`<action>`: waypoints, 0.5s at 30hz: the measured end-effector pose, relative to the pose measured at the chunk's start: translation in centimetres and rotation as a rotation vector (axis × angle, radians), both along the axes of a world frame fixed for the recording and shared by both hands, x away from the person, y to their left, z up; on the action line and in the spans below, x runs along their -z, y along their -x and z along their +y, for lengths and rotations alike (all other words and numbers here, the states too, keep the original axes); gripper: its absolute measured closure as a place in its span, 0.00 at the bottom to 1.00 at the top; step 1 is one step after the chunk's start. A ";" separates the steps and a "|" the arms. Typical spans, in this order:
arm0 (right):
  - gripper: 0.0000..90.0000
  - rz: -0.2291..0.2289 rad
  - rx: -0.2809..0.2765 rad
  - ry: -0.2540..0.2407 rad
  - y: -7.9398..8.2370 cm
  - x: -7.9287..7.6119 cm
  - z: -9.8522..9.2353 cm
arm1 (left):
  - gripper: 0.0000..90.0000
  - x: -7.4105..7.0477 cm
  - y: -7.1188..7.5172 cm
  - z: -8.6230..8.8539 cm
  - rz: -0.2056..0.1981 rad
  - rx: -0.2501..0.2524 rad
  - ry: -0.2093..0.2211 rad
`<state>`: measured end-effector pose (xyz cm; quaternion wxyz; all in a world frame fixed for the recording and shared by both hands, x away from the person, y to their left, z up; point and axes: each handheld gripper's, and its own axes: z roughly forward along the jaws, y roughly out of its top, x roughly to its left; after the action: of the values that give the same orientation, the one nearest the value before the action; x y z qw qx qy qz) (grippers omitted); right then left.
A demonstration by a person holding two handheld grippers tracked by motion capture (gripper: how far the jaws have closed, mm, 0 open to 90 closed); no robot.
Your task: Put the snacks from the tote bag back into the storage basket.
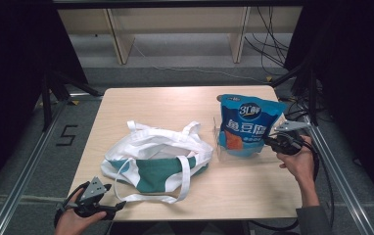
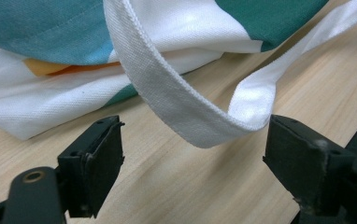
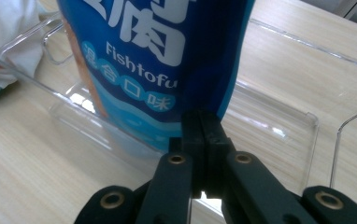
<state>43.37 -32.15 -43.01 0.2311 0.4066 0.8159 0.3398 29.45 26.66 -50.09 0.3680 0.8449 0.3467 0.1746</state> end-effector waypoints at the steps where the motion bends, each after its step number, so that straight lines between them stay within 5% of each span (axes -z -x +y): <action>1: 1.00 0.003 0.011 -0.009 -0.1 0.1 0.0 | 0.21 0.0 0.0 0.0 0.000 0.000 -0.001; 11: 1.00 -0.014 0.015 0.000 -0.9 0.6 -0.5 | 0.21 -0.1 -0.2 0.1 -0.003 0.020 -0.024; 12: 1.00 0.012 0.025 -0.008 -0.8 0.5 -0.5 | 0.21 -0.1 -0.2 0.1 -0.001 0.018 -0.023; 14: 1.00 -0.022 0.013 0.001 -1.1 0.6 -0.5 | 0.21 -0.1 -0.1 0.2 0.013 0.026 -0.037; 15: 1.00 -0.016 0.019 0.002 -1.1 0.6 -0.5 | 0.21 0.0 0.0 0.0 0.022 0.002 -0.011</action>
<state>44.47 -32.68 -43.64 0.2413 0.4113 0.8106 0.3399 29.43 26.66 -50.10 0.3598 0.8491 0.3491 0.1666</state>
